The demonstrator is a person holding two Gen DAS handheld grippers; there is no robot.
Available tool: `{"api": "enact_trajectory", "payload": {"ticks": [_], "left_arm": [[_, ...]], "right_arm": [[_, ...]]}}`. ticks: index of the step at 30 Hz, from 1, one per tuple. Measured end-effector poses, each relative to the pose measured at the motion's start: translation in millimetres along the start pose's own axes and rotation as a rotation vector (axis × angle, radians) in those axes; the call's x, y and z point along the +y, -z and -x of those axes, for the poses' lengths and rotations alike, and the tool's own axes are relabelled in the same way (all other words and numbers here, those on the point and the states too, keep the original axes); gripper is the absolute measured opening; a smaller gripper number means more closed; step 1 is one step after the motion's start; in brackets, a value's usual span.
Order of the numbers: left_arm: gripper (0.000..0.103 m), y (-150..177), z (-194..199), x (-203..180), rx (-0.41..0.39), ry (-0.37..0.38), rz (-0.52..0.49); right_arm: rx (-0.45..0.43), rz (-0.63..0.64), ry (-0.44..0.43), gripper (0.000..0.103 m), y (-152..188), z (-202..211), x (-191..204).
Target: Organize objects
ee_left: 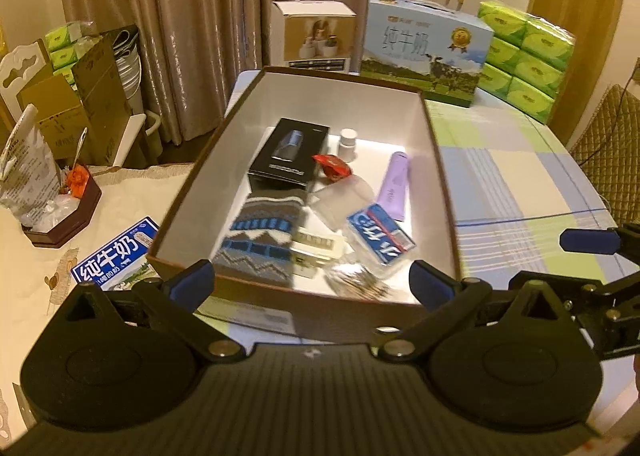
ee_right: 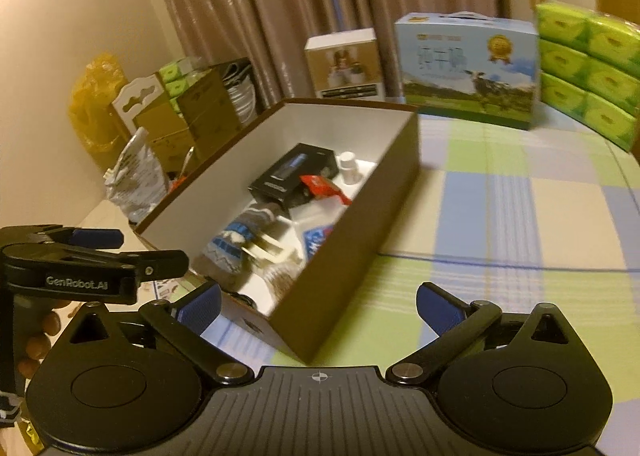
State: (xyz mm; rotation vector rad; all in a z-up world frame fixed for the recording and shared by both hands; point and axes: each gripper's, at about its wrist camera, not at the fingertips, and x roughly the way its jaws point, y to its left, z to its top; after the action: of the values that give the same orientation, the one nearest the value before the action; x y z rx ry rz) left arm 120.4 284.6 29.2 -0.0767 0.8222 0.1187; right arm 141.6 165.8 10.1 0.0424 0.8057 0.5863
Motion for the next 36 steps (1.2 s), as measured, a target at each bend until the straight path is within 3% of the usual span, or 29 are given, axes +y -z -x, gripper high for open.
{"api": "enact_trajectory", "payload": {"ticks": [14,25,36], "left_arm": [[0.102,34.2,38.5,-67.2,0.009,0.073,0.032],[0.102,68.3,69.0,-131.8,0.001,0.110,-0.007],[0.102,100.5,98.6,-173.1,0.004,0.126,-0.028]], "right_arm": [[-0.035,-0.044,0.073,0.101,39.5,76.3,-47.4],[-0.042,-0.069,0.126,0.101,78.7,136.4,-82.9],[-0.048,-0.081,0.162,0.101,113.8,183.4,-101.6]]}}
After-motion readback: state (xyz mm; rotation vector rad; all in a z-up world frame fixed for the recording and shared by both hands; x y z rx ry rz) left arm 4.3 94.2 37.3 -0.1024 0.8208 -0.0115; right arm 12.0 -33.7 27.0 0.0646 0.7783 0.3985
